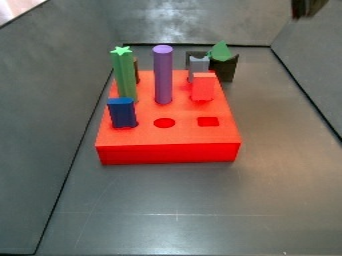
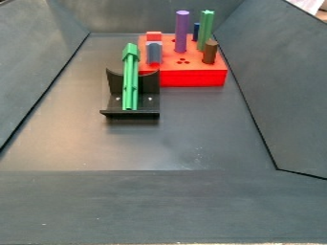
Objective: Pick up the 3 prong object. Move up. Rotate the 3 prong object. Place the 3 prong object on the fixture. Regrasp the 3 prong object. Move to above the board. Insert the 3 prong object.
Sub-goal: Regrasp the 3 prong object.
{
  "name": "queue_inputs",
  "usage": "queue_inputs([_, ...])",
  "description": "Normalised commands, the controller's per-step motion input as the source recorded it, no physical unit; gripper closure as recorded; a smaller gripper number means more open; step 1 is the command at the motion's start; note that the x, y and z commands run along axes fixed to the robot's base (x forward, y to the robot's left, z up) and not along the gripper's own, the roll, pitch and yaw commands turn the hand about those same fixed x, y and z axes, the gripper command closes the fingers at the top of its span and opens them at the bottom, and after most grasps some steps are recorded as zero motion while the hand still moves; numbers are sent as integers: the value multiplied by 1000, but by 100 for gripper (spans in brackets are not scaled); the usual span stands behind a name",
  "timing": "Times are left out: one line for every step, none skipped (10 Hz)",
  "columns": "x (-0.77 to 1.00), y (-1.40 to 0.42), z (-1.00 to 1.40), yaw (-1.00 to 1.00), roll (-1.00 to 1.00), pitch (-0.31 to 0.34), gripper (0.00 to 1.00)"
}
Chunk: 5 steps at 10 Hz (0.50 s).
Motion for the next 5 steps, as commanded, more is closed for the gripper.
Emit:
queue_inputs([64, 23, -1000, 118, 163, 33, 0])
queue_inputs([74, 19, -1000, 115, 139, 12, 0])
queue_inputs([83, 15, -1000, 108, 114, -1, 0])
queue_inputs([97, 11, -1000, 96, 94, -16, 0])
queue_inputs([106, 9, -1000, 84, 90, -23, 0])
